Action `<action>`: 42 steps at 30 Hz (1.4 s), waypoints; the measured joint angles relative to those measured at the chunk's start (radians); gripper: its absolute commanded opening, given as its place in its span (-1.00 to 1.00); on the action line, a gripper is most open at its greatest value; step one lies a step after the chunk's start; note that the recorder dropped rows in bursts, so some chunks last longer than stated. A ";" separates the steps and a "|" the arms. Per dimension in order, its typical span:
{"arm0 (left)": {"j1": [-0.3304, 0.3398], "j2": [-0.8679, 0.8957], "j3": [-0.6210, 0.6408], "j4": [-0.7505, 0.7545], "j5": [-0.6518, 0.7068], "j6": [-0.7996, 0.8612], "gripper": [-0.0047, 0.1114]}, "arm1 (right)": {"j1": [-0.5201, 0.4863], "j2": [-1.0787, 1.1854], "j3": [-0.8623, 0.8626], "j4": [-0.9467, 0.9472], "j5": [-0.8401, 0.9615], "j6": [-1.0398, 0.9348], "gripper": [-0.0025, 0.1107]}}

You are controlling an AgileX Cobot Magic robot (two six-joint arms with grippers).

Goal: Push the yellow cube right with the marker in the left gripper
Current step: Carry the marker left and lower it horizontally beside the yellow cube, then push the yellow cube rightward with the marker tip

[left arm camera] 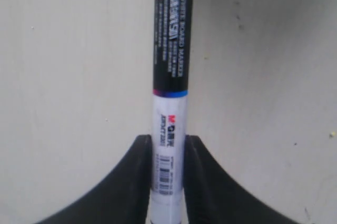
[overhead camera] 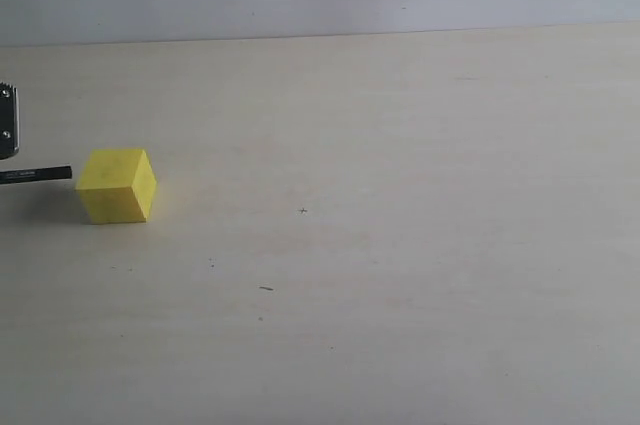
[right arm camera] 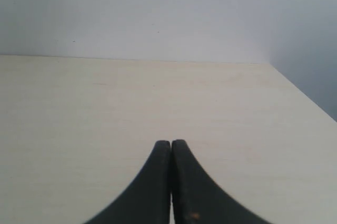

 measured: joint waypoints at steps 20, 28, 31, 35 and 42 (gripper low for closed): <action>-0.025 -0.002 0.017 -0.006 0.062 0.054 -0.92 | 0.000 0.000 0.000 0.000 0.000 0.000 -0.96; -0.211 -0.002 0.017 -0.027 0.075 0.048 -0.92 | 0.000 0.000 0.000 0.000 0.000 0.000 -0.96; -0.227 -0.002 0.017 -0.031 0.098 0.021 -0.92 | 0.000 0.000 0.000 0.000 0.000 0.000 -0.96; -0.213 -0.004 0.017 -0.031 0.144 0.006 -0.92 | 0.000 0.000 0.000 0.000 0.000 0.000 -0.96; -0.199 -0.004 0.017 -0.032 0.146 -0.007 -0.92 | 0.000 0.000 0.000 0.000 0.000 0.000 -0.96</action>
